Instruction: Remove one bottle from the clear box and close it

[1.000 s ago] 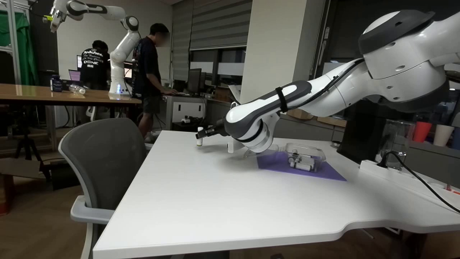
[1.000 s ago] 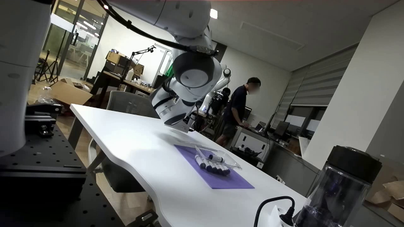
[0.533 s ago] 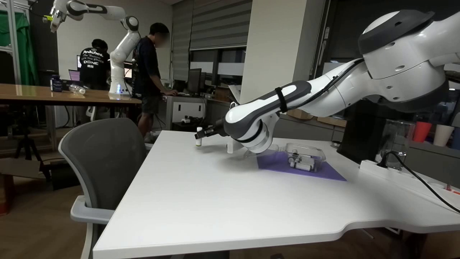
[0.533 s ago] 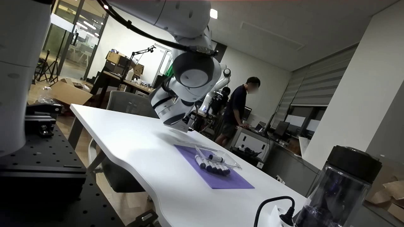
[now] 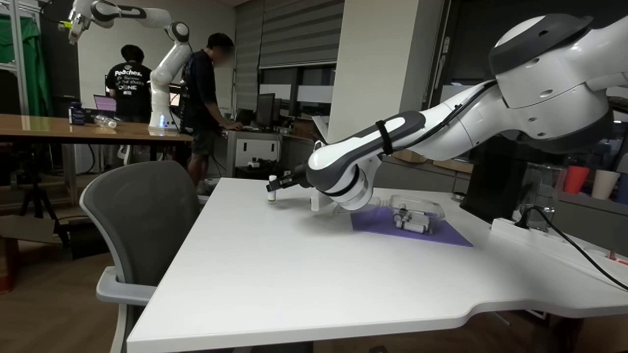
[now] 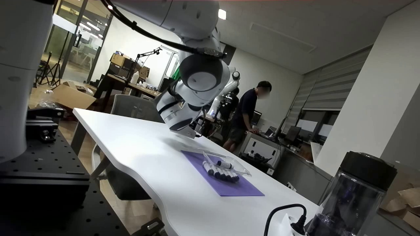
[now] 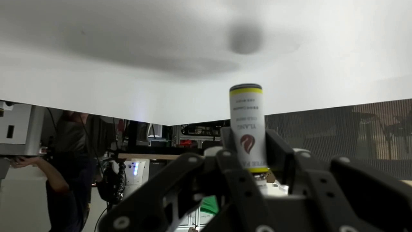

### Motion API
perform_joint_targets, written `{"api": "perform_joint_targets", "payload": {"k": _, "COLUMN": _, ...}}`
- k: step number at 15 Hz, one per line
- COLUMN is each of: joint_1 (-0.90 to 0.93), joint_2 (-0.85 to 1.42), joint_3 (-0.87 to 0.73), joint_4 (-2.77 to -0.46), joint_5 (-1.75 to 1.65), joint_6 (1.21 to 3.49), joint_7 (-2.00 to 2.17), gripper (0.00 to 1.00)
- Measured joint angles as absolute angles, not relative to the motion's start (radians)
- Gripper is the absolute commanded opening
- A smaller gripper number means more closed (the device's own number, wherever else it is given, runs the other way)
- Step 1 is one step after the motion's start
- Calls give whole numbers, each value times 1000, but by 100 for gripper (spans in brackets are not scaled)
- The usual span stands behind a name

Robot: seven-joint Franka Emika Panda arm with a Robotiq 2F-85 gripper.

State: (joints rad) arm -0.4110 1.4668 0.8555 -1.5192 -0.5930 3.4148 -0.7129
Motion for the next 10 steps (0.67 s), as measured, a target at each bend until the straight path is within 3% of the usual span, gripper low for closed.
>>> {"api": "perform_joint_targets", "payload": {"k": 10, "joint_1": -415, "joint_2": 1467, "joint_3": 839, "joint_4": -1519, "joint_5": -593, "joint_6": 3413, "joint_7": -713, "gripper": 7}}
